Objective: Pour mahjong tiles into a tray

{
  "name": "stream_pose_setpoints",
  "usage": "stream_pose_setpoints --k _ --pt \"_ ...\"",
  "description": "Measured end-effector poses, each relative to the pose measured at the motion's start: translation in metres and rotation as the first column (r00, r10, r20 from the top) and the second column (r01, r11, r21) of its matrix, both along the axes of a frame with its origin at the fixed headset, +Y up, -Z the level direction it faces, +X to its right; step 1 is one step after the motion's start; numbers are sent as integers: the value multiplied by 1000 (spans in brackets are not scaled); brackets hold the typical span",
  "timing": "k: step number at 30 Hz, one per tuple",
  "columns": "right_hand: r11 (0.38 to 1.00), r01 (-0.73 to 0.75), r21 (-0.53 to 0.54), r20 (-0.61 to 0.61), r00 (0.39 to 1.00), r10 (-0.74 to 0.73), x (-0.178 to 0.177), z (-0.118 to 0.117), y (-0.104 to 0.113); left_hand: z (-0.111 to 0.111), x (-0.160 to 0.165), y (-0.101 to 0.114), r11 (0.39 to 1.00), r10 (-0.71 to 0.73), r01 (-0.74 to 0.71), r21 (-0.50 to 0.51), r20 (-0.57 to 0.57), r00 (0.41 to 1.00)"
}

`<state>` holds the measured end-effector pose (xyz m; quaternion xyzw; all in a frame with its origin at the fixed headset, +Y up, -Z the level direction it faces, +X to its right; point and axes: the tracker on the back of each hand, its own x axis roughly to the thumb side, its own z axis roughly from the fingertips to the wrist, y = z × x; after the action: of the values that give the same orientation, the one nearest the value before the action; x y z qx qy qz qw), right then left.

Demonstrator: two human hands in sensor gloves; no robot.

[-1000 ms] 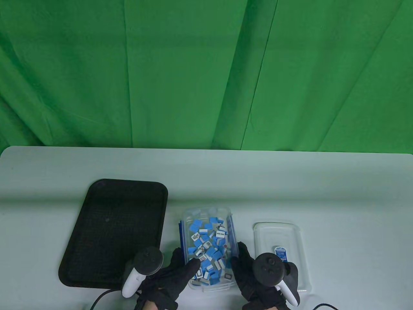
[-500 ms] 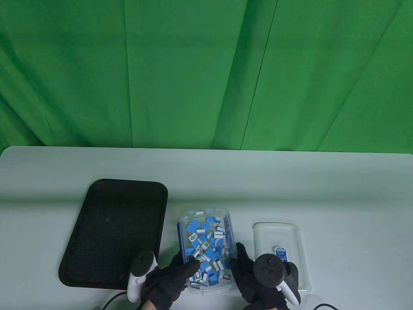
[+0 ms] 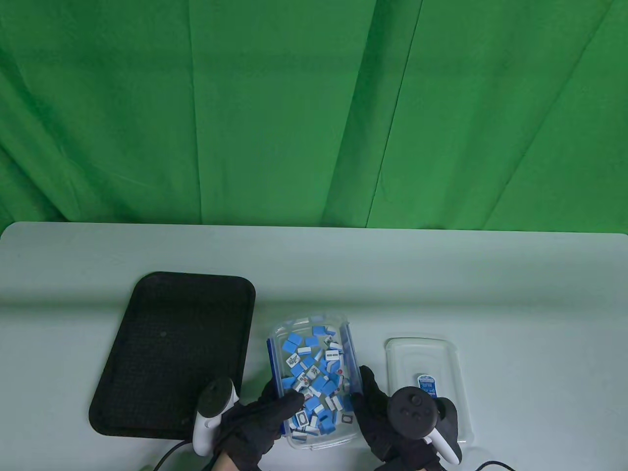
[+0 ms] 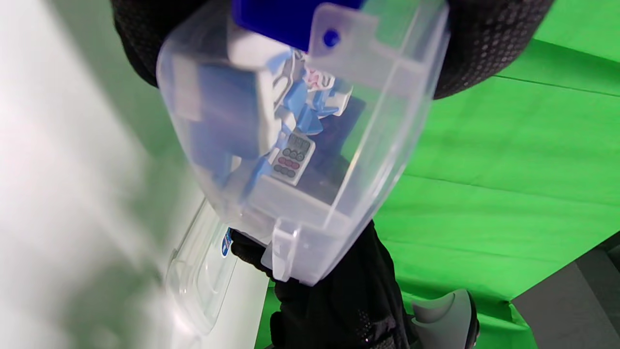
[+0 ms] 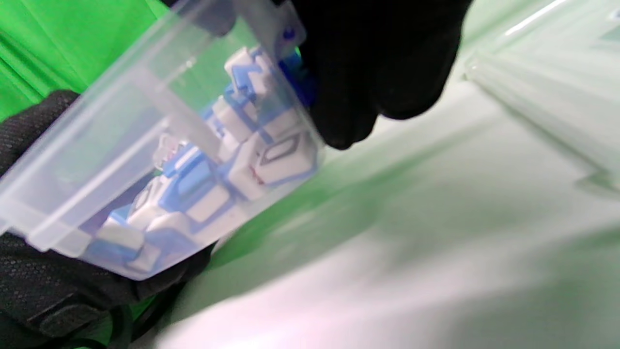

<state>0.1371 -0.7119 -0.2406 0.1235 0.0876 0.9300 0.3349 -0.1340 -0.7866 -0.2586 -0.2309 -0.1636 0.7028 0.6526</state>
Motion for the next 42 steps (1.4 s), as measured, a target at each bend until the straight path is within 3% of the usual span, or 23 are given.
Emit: stream_pose_setpoints --k 6,13,16,21,22,25,30,32,35,37,40,42 --pt "1000 -22 18 14 1000 21 -3 0 -4 5 0 -1 999 37 -39 -28 -82 996" --pt "999 9 47 5 1000 -10 -3 4 -1 1 -12 17 994 106 -99 41 -214 971" --pt "996 -56 72 -29 998 58 -4 6 7 -4 -30 29 990 127 -105 91 -288 949" --pt "956 -243 164 -97 960 261 0 11 24 -5 -81 45 981 47 42 190 -443 895" --pt "932 -280 231 -69 951 302 3 13 30 -4 -95 46 977 27 82 196 -497 867" --pt "886 -350 303 -55 922 383 5 15 38 0 -129 45 968 -9 161 193 -613 790" --pt "841 -452 297 -81 866 494 -8 19 34 7 -181 39 969 -48 211 127 -742 669" --pt "858 -444 258 -142 861 488 -14 15 25 11 -198 37 955 -105 283 94 -782 615" --pt "869 -422 258 -164 867 470 -17 13 14 16 -213 34 938 -118 335 96 -817 564" --pt "853 -385 353 -165 872 462 -16 17 2 23 -221 30 903 -121 413 116 -855 504" --pt "789 -483 380 -140 813 565 -8 21 -6 28 -226 32 877 -175 474 74 -870 460" --pt "783 -506 362 -121 807 578 1 22 -9 29 -228 30 878 -179 475 60 -879 442"
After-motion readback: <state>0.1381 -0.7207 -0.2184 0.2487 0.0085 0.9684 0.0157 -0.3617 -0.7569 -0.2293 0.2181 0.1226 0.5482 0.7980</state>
